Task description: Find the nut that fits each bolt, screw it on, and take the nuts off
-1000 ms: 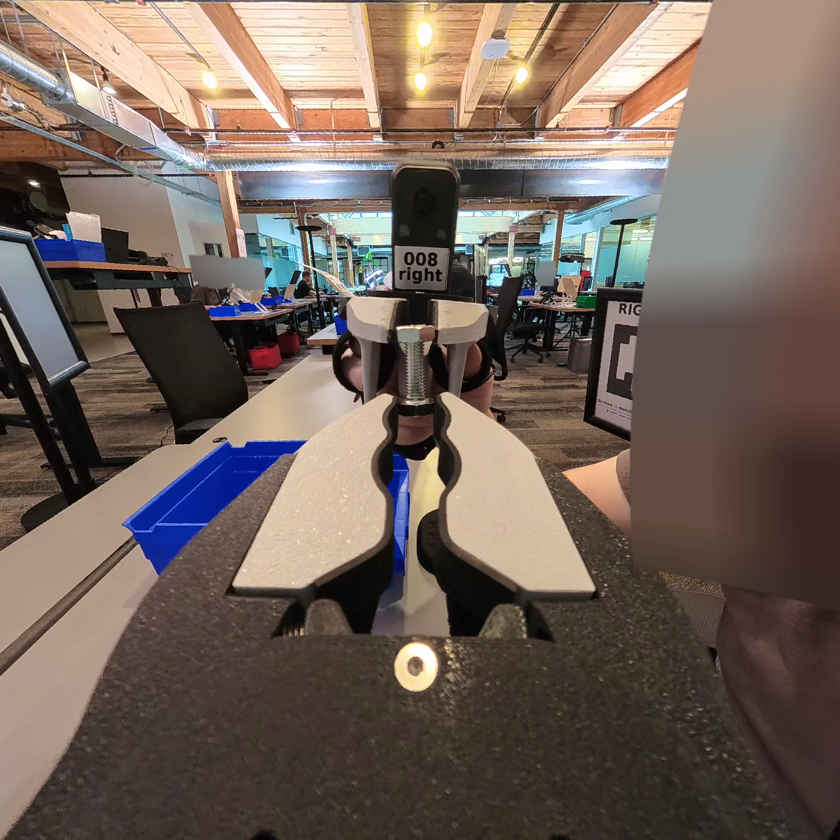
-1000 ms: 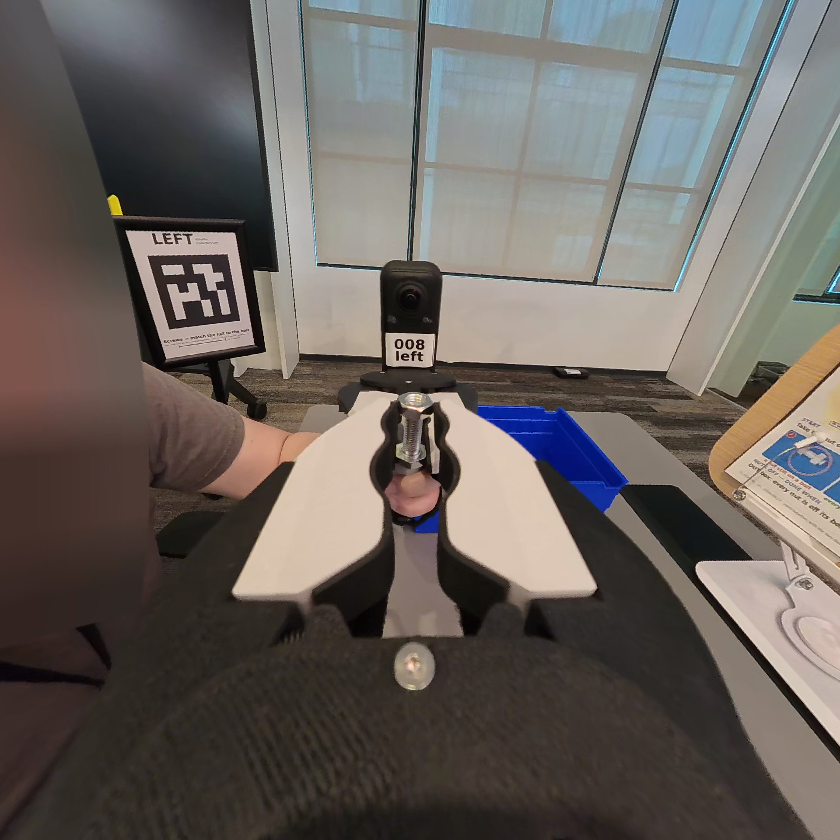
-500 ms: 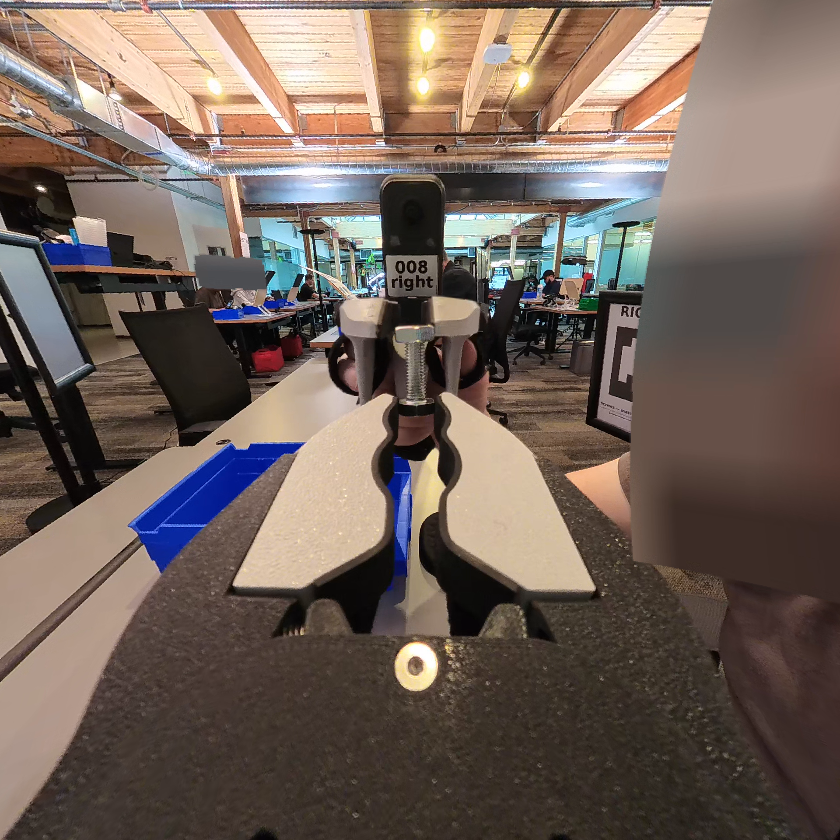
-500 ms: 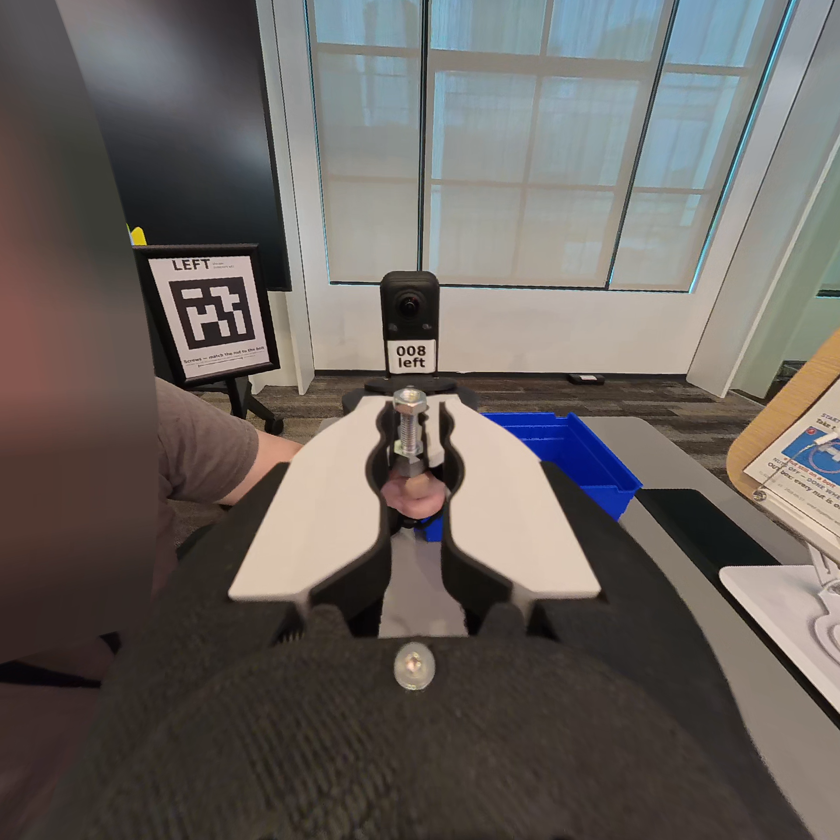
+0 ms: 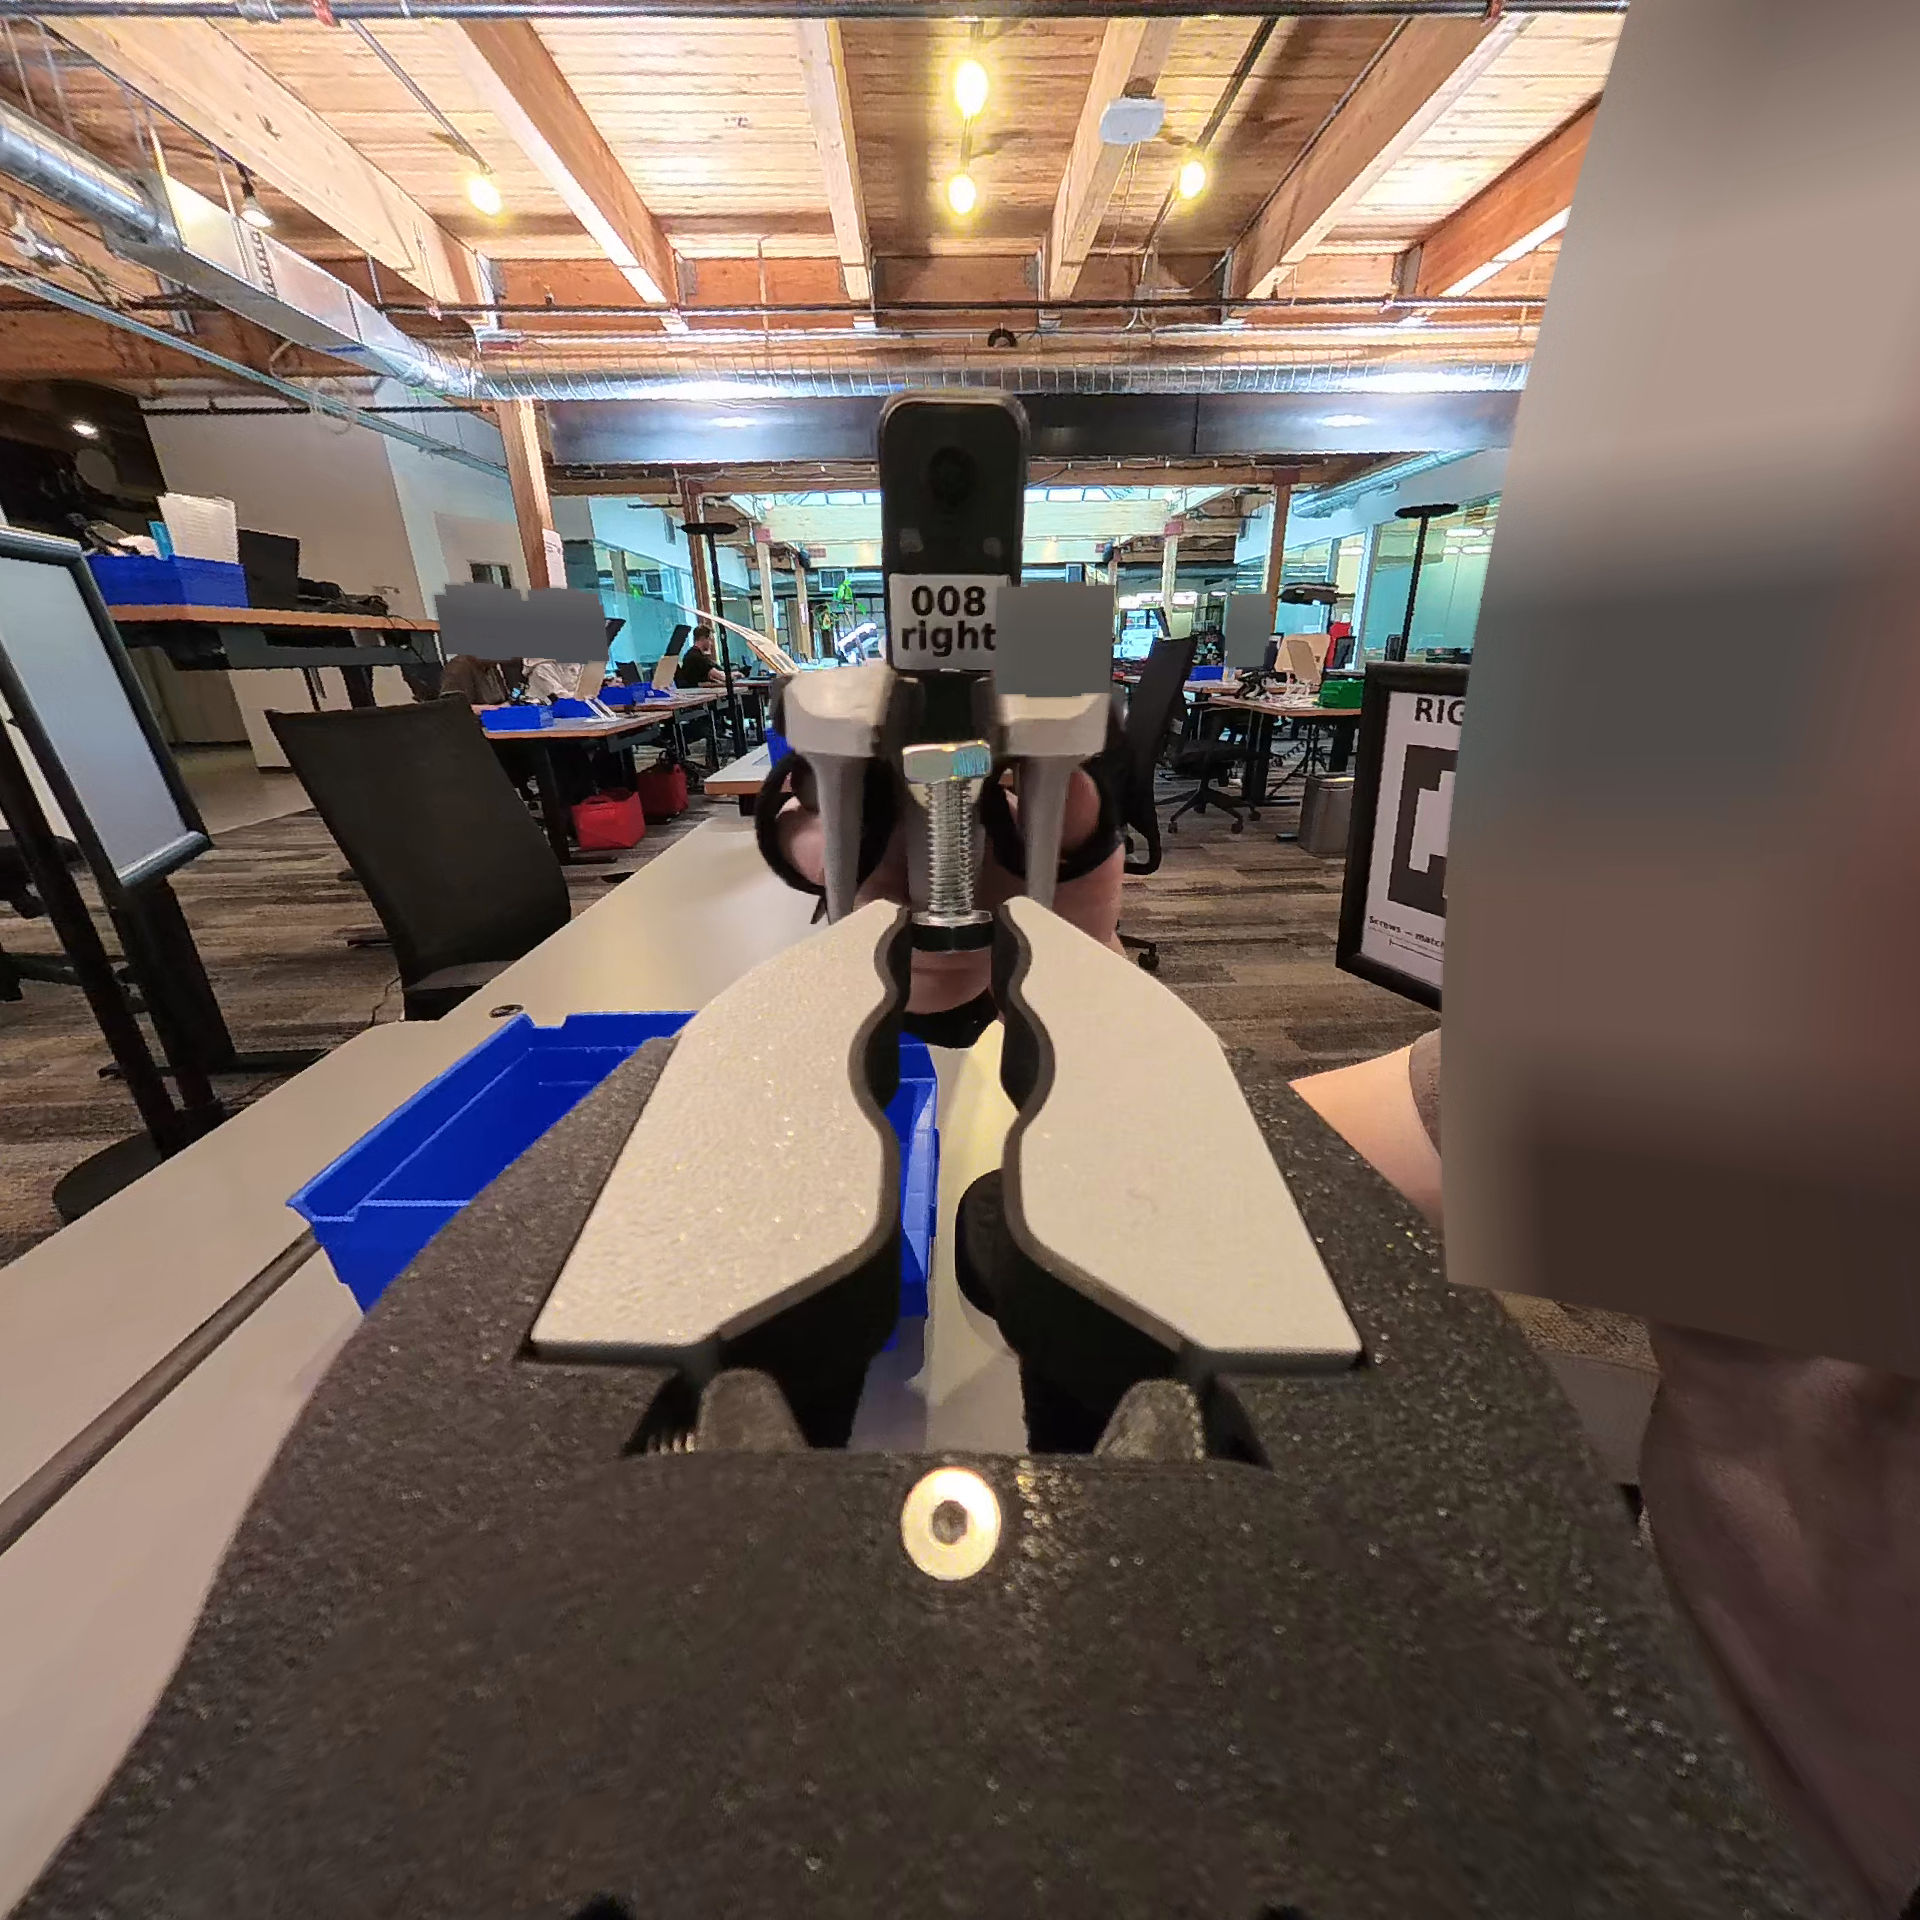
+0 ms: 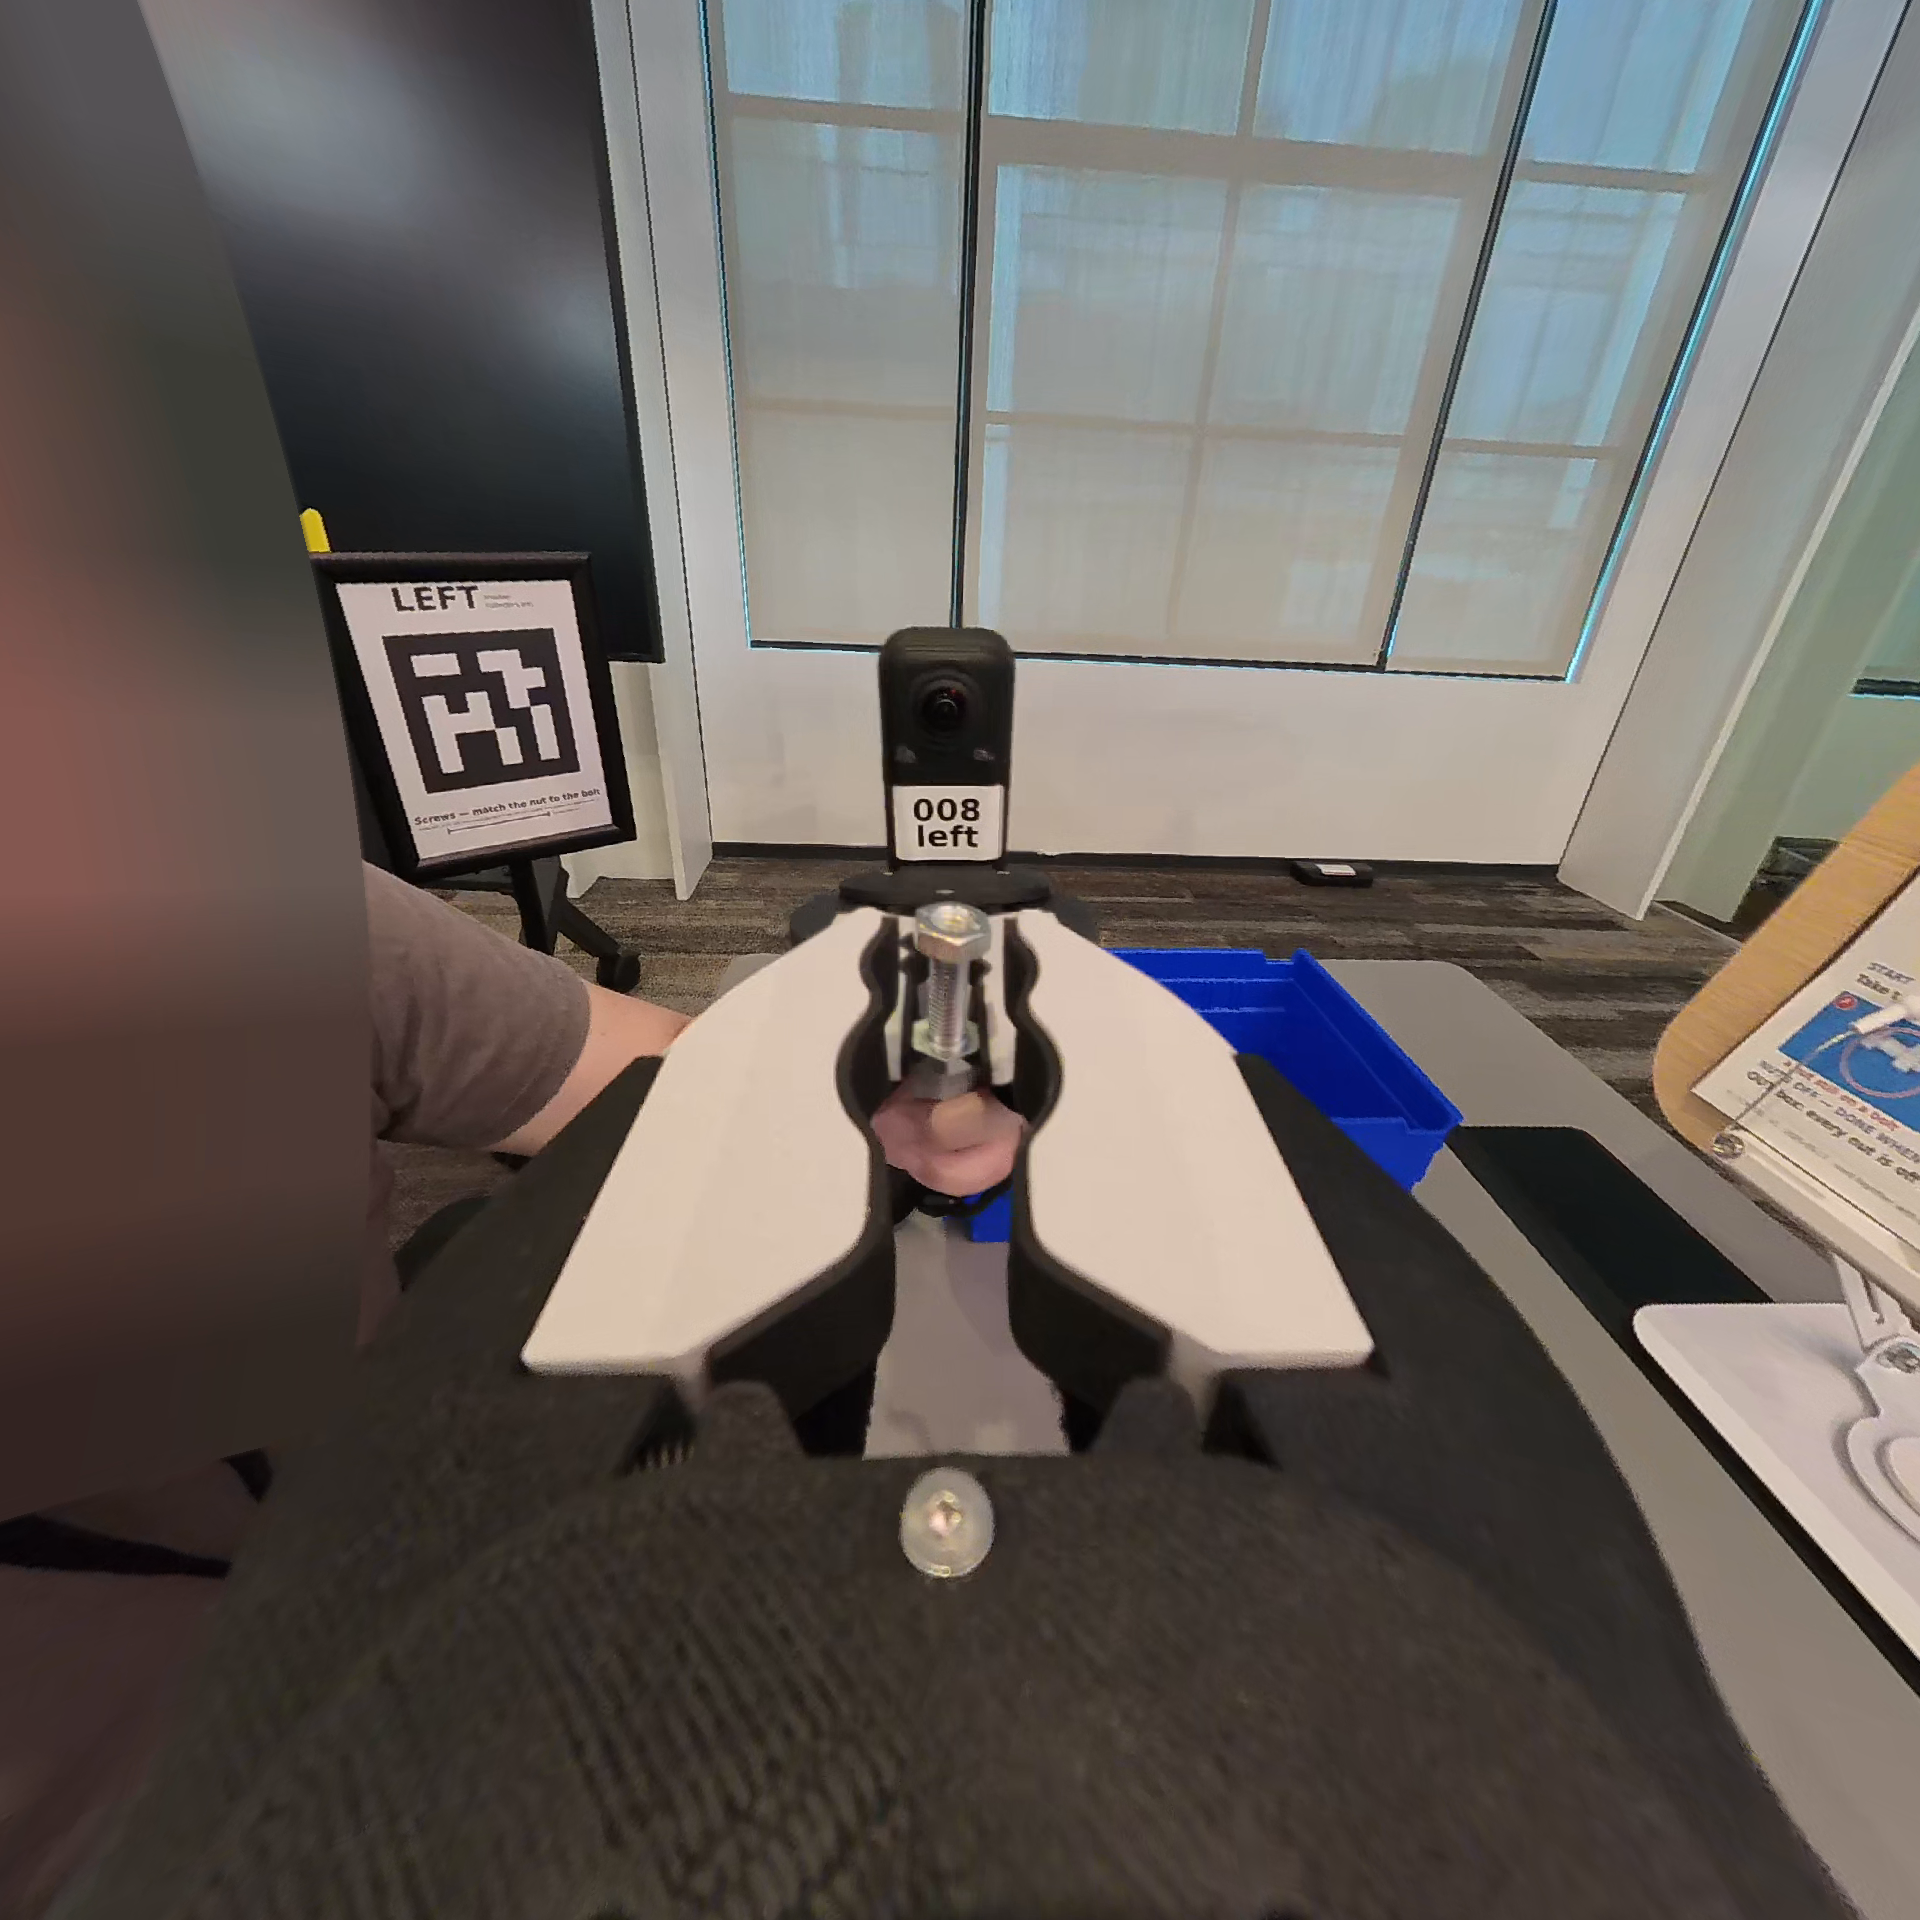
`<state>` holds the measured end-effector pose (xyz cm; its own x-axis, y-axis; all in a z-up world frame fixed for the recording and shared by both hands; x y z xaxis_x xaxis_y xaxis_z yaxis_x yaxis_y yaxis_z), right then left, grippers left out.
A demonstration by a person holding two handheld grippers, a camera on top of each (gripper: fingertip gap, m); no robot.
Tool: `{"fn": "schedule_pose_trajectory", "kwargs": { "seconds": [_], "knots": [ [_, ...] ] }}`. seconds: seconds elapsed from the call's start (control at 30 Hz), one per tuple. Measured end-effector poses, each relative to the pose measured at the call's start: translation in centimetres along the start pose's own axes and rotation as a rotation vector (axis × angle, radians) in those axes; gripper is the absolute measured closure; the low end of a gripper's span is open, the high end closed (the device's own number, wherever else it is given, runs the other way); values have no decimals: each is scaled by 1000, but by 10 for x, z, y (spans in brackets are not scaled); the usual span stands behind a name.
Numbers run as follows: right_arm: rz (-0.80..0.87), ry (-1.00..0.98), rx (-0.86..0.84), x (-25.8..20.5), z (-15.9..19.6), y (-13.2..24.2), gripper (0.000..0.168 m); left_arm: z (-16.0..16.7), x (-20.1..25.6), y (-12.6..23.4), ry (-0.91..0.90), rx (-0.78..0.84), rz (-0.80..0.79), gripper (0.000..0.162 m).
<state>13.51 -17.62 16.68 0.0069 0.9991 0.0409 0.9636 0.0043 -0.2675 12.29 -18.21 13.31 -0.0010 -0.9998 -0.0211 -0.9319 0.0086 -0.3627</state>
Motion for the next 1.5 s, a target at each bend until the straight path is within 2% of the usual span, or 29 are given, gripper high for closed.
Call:
{"fn": "schedule_pose_trajectory", "kwargs": {
  "seconds": [0.77,1.13,1.23,1.3,1.4,1.5],
  "knots": [
    [-5,4,-17,-3,6,-6,152,0,1,-1,1,0,3,148],
    [1,36,21,-3,-5,-2,152,1,1,-1,0,-7,2,148],
    [123,138,-20,16,-20,30,152,0,-4,2,-5,-8,-16,148],
    [261,163,-178,49,-12,73,152,-6,-8,6,-3,11,-29,148],
    [589,196,-506,121,34,164,152,-13,-11,10,-10,24,-35,148],
    [730,13,-738,162,99,229,152,-18,-11,12,-26,27,-40,148]
  ]
}}
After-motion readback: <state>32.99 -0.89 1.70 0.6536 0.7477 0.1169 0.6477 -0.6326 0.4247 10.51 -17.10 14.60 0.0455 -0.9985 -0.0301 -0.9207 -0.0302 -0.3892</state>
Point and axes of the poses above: each gripper's, where its closed fingertips meet, y back along the fingers, z out of its underside, x = y × z across the jaws, the point moved 1 cm from there along y, back along the fingers, and after that the axes turned 9 degrees about x, right-handed, at the moved point
